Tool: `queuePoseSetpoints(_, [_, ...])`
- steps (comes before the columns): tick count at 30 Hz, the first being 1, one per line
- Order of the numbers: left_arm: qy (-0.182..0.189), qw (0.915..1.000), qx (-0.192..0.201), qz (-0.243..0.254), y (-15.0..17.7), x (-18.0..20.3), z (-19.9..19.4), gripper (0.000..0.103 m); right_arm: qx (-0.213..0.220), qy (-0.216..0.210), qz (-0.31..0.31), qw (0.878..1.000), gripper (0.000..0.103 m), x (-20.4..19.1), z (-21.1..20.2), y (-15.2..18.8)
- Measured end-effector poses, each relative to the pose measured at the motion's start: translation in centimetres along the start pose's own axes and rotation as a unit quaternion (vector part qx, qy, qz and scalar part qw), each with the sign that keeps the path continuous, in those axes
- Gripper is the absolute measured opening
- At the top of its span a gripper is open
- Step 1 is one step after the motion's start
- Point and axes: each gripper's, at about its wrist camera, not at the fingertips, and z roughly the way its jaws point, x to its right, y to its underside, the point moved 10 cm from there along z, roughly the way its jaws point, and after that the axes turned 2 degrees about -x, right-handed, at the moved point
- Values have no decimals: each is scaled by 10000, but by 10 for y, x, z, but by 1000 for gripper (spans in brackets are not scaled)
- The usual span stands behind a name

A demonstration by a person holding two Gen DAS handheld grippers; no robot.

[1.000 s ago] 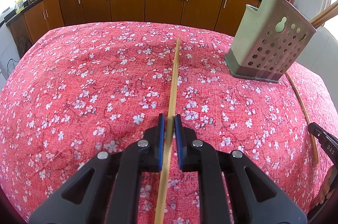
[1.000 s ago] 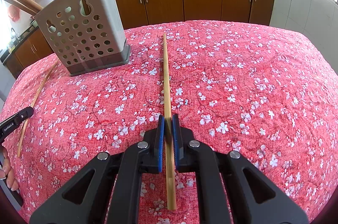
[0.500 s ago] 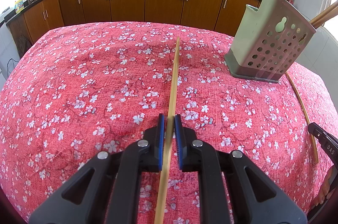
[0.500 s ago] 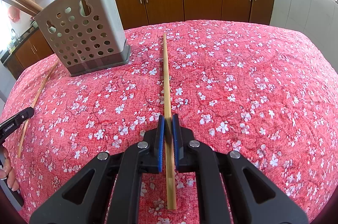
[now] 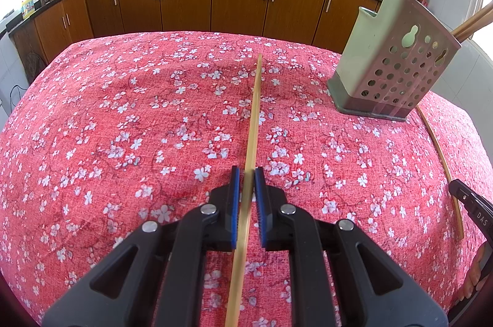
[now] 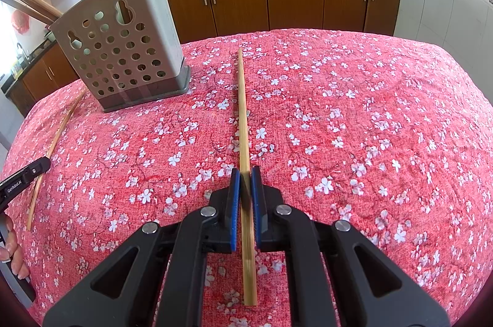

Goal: Organize utensils
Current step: 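Hold the grasped chopsticks on the cloth with both tools, then lift the right tool's chopstick upright into the holder while the left tool does likewise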

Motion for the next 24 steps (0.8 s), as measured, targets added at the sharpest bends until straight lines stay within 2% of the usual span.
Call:
queuePoseSetpoints(4, [0,10000,1,1,0,0,0,14,-1,-7,9,10000,8,0,0,0])
queuePoseSetpoints(8, [-178,9992,-37,353,6,3,-4,14,-6,66,-153,9999,8,-2,-2,2])
queuePoseSetpoints(15, [-204,9985,-38,497,22,1,-16,14,-5,-60,-84,9999,8,-1,-10,10])
queuePoseSetpoints(20, [-209,9980,-104,582,25,6,-22,9,0,-2,-127,9999,8,2,-15,11])
queuePoseSetpoints(24, [-151,9979,185,606,10,5,-47,9,369,-31,-107,9993,8,5,-41,-3])
